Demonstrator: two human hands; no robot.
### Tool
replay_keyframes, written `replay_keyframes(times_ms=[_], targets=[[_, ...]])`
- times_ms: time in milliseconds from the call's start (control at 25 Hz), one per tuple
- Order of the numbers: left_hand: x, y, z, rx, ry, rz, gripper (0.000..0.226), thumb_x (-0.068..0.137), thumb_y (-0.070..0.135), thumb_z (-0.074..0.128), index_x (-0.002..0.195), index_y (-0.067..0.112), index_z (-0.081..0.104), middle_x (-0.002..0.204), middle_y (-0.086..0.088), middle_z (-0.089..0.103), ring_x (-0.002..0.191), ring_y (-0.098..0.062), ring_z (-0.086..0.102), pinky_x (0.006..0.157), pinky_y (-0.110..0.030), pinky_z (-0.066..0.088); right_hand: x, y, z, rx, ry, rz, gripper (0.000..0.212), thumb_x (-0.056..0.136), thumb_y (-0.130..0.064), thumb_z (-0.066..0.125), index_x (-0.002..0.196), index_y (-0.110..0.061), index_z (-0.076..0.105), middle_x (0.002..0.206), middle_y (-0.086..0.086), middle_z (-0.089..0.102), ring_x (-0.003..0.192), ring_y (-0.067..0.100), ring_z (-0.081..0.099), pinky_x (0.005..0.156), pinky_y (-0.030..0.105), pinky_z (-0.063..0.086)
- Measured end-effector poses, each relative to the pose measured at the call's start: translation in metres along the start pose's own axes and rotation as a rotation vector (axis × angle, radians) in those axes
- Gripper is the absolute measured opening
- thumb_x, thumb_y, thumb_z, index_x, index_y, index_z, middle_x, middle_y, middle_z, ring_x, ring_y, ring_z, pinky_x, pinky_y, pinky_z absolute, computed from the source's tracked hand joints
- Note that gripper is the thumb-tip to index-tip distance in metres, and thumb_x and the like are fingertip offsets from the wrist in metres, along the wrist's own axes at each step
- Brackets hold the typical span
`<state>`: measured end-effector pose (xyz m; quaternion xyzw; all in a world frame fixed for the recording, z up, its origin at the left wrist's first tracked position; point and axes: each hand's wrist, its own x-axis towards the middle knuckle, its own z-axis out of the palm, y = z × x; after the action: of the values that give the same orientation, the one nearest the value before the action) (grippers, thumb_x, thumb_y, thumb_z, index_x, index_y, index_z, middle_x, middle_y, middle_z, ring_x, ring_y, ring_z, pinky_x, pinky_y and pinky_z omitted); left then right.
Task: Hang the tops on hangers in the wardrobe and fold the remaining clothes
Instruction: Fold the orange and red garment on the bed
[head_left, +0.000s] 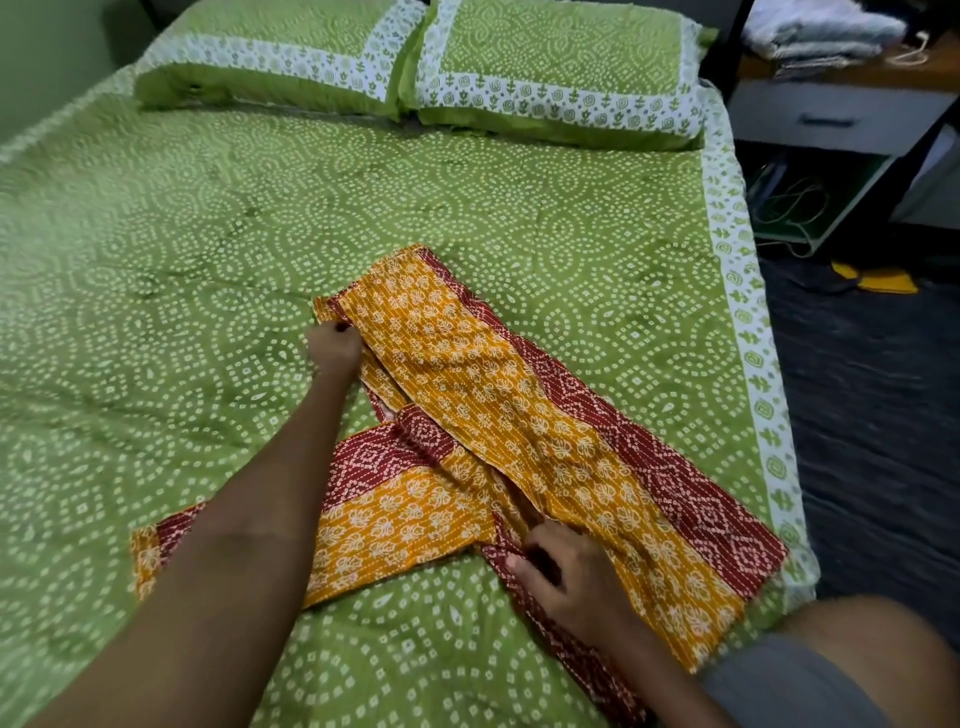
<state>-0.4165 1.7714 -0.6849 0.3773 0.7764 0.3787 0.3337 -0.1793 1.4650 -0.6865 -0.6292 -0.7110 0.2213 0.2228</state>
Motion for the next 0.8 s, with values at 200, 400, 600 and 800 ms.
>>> replay_keyframes(times_ms=[200,400,600,800], targets=[[0.013,-0.001,0.005,-0.001,-0.159,-0.094,0.084,0.068,0.069,0.062,0.112,-0.002,0.058,0.127,-0.024,0.051,0.106,-0.036,0.057,0.09,-0.044,0.05,0.01,0.01,-0.003,-0.198,0.207,0.218,0.048,0.071,-0.029,0.075,0.11,-0.008,0.058,0.102,0.01,0.062,0.089,0.021,0.061,0.072,0.029,0.055],[-0.02,0.03,0.009,0.502,-0.019,0.063,0.032,0.087,0.03,0.058,0.109,0.007,0.061,0.153,-0.025,0.011,0.14,-0.041,0.007,0.115,-0.051,0.004,0.013,0.013,-0.013,-0.163,0.254,0.172,0.031,0.064,0.001,0.08,0.092,0.0,0.066,0.08,0.008,0.063,0.061,0.01,0.055,0.05,0.015,0.051],[-0.031,0.068,0.023,0.023,-0.157,0.174,0.04,0.095,0.014,0.049,0.132,0.002,0.047,0.123,-0.016,0.056,0.1,-0.026,0.057,0.082,-0.037,0.048,0.006,0.016,-0.037,-0.244,0.308,0.228,0.049,0.055,-0.001,0.083,0.1,0.002,0.064,0.086,0.014,0.062,0.06,0.016,0.061,0.045,0.015,0.05],[-0.049,0.101,0.017,-0.678,-0.488,-0.249,0.027,0.102,0.011,0.033,0.096,-0.004,0.055,0.092,-0.012,0.063,0.081,-0.02,0.06,0.08,-0.03,0.053,-0.005,0.018,-0.055,-0.13,0.376,0.175,0.007,0.08,-0.002,0.062,0.088,-0.001,0.061,0.063,0.0,0.056,0.045,0.002,0.041,0.039,0.004,0.031]])
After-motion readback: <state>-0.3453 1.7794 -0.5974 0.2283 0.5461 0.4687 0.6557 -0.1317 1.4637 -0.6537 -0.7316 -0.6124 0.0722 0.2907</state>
